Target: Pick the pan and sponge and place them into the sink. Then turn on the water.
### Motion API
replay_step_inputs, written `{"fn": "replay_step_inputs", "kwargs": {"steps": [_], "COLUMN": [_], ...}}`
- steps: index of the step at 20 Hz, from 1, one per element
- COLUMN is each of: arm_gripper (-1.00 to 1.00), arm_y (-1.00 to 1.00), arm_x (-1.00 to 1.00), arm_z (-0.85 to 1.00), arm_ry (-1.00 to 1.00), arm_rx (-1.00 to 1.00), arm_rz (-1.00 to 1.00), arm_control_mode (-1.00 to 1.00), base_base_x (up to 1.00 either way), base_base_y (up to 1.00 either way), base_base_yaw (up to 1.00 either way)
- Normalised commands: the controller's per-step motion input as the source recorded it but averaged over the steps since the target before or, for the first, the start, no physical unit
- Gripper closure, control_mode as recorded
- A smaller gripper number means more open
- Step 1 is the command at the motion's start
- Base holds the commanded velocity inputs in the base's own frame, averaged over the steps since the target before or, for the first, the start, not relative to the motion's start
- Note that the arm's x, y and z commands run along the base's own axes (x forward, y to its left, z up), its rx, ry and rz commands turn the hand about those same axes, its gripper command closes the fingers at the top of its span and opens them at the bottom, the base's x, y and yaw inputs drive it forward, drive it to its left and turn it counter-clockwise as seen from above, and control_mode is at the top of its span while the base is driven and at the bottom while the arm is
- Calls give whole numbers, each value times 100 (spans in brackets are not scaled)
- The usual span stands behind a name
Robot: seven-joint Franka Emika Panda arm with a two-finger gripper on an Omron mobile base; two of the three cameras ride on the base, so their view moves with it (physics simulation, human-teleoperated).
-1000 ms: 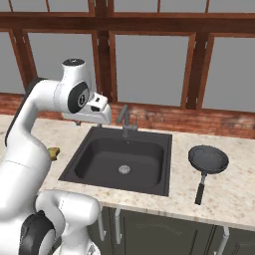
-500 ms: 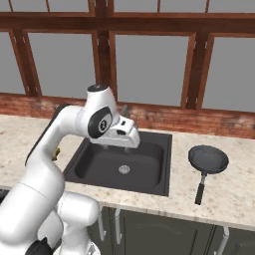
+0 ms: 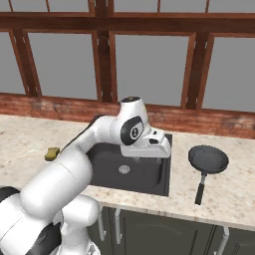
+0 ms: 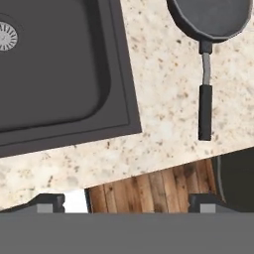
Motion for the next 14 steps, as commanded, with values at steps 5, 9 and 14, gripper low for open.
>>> {"fn": "replay_step_inputs", "kwargs": {"steps": [5,9,14], "arm_gripper": [-100,-100,-100], "arm_y": [-90,-94,-93], "arm_x": [3,0,1], "arm_z": [-12,-37,-53], "arm_ry": [18,12,3], "arm_rx": [0,6,10], "arm_rz": [-9,-6,-1], "arm_control_mode": [-100,-100,-100], "base_base_x": [0,0,0], "base_base_y": [0,0,0], "base_base_yaw": [0,0,0]}}
